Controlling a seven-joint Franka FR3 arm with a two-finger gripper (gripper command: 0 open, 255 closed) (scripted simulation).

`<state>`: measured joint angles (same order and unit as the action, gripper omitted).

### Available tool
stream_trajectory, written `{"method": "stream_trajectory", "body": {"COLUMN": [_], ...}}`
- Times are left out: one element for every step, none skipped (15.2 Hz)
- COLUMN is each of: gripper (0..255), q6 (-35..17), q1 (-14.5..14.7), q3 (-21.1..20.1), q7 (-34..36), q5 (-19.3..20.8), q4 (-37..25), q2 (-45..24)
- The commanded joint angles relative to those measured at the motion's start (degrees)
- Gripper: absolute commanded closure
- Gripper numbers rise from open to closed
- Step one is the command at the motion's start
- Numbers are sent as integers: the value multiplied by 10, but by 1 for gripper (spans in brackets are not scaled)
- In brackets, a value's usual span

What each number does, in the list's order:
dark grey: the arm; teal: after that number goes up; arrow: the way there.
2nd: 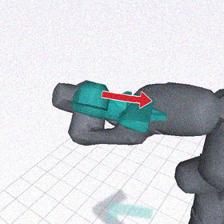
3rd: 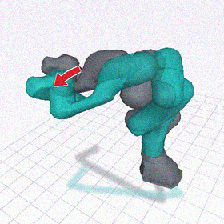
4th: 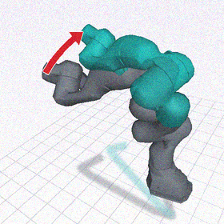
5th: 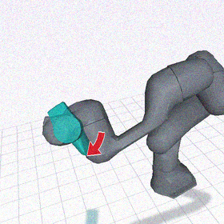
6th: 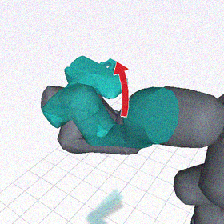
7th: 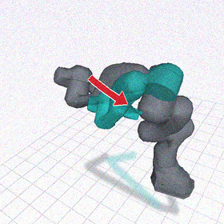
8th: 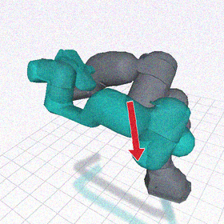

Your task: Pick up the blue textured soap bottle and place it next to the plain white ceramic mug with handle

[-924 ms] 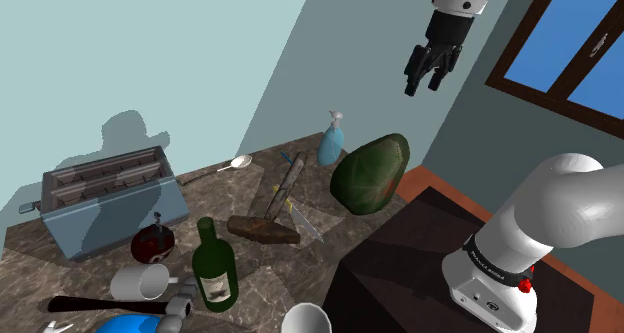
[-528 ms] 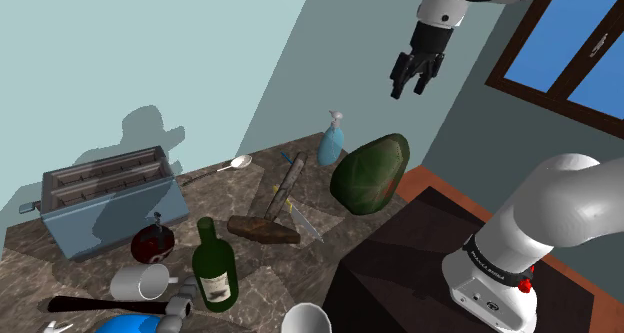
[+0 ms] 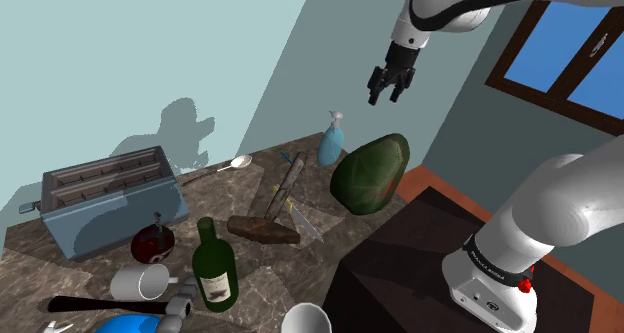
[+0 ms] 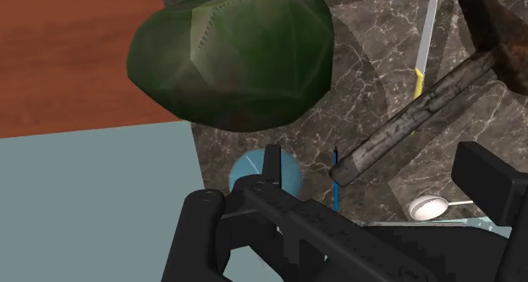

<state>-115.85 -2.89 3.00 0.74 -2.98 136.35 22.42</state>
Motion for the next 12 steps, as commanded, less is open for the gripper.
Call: {"method": "stream_trajectory", "body": {"gripper": [0,0,0,0,0,0,0,0,0,0,0,0], "q6": [-34,-48,-61,-74,-86,-97,-107,-117,-125,-133,-140,-147], "q1": [-1,-2,-2,-3,-4,-5,-5,-6,-8,-9,-11,-14], "q3": [9,13,18,22,25,29,32,35,37,39,41,42], "q7": [-12,-18,-25,-32,-39,-46,-54,-62,-70,-78,-86,-94], "q5": [-7,-11,-16,-22,-28,-34,-42,-49,-57,-66,-75,-83], "q4": [-15,-23,-32,-42,-52,-63,-75,-88,-102,-116,-131,-147], "q2": [-44,-65,-86,-108,-129,-151,-172,-194,-216,-238,-259,-281]}}
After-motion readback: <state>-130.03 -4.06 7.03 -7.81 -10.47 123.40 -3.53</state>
